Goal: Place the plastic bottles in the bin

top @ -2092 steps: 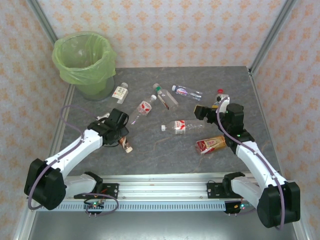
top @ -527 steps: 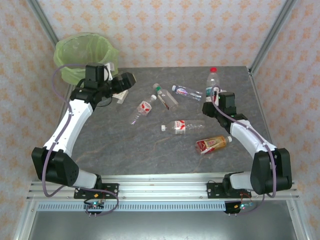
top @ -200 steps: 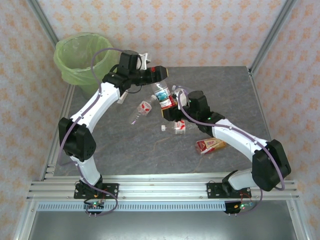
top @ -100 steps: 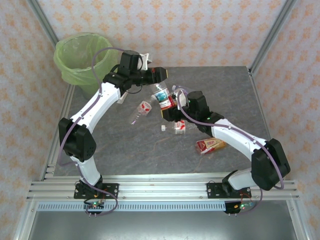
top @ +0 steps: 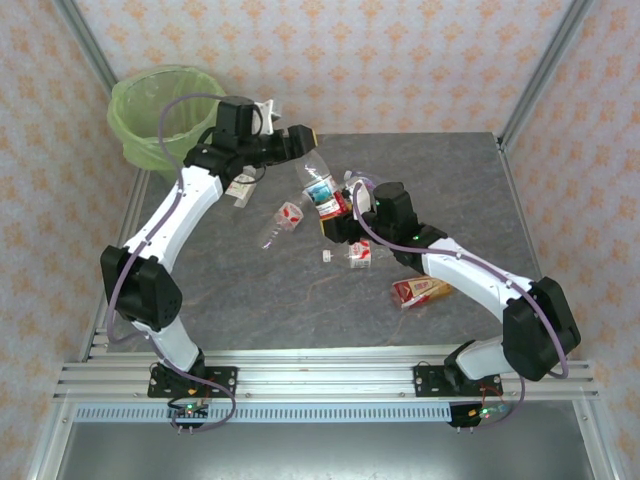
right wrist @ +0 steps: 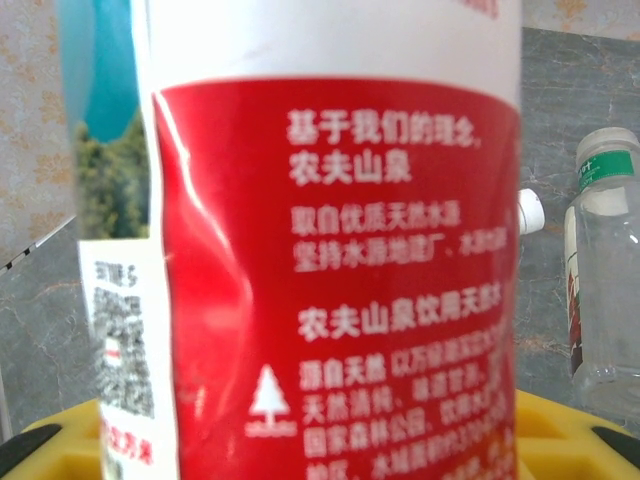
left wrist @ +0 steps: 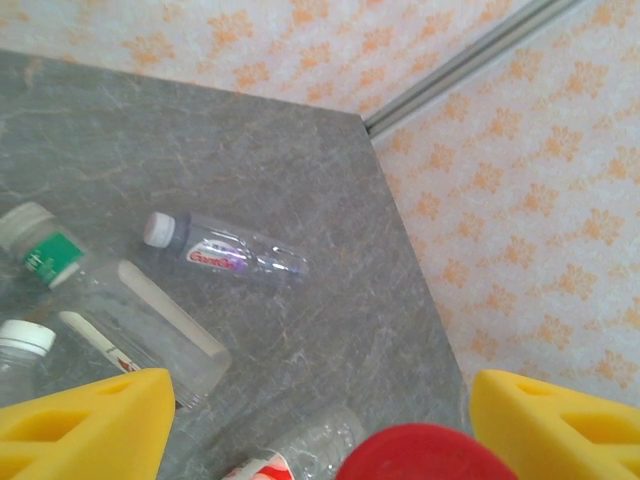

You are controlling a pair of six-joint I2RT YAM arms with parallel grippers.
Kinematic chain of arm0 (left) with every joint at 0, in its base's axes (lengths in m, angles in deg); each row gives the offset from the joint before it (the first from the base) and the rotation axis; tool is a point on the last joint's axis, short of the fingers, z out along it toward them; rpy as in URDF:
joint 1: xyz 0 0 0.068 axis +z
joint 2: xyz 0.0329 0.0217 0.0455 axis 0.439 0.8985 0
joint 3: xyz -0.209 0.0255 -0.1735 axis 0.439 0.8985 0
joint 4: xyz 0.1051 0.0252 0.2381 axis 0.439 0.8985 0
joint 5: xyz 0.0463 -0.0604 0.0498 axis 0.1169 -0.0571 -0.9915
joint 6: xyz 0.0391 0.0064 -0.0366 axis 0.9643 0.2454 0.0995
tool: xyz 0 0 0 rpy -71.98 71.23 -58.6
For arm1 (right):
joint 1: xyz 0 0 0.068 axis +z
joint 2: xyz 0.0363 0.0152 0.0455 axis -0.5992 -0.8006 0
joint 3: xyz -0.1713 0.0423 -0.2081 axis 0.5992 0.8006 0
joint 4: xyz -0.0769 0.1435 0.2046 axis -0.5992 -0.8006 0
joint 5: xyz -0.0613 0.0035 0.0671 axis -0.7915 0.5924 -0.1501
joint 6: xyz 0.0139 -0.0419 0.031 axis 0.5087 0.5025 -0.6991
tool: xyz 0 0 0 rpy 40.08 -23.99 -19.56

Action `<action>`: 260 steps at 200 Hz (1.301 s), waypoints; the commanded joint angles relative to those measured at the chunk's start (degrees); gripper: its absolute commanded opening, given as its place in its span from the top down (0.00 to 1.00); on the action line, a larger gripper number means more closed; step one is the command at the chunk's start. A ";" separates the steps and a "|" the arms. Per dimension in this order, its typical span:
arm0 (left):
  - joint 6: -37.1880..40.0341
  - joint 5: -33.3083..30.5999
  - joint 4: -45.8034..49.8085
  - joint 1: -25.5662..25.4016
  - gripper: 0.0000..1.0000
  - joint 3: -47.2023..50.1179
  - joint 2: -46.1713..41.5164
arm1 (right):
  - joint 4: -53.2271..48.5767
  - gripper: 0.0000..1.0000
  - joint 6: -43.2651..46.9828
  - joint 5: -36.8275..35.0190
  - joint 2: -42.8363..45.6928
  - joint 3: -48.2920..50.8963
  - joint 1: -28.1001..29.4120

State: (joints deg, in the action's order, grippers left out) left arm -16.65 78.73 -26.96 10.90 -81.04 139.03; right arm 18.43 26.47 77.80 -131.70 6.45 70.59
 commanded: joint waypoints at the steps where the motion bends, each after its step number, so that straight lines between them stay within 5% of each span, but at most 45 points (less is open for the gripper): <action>1: 1.08 -2.19 0.15 1.73 0.27 0.58 -2.50 | 2.80 0.59 0.02 -0.90 -0.04 -0.47 -0.22; 64: -0.02 -1.56 -0.26 1.61 0.61 -0.08 -0.30 | 3.43 0.59 -0.42 1.63 -0.14 -0.56 -0.27; 125: 1.53 -1.67 1.66 -0.03 0.78 -0.42 -0.65 | 5.12 0.55 -2.81 1.92 -0.24 -0.29 -0.31; 146: 3.70 -4.55 5.12 -0.90 1.00 -2.16 -0.14 | 5.88 0.44 -3.33 1.67 -0.13 -0.33 -0.24; 216: 4.38 -10.26 5.27 -0.82 1.00 -2.15 -1.20 | 7.33 0.00 -2.94 -7.01 5.54 4.15 -0.21; 260: 4.59 -12.30 5.36 -0.77 1.00 -2.06 -1.37 | 8.09 0.01 -3.65 -17.95 8.27 6.03 -0.30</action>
State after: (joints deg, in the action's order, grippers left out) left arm -13.77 69.16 -22.39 10.12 -82.66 138.35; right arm 23.57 23.43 69.07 -124.99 11.41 70.53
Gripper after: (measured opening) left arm 0.333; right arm 0.991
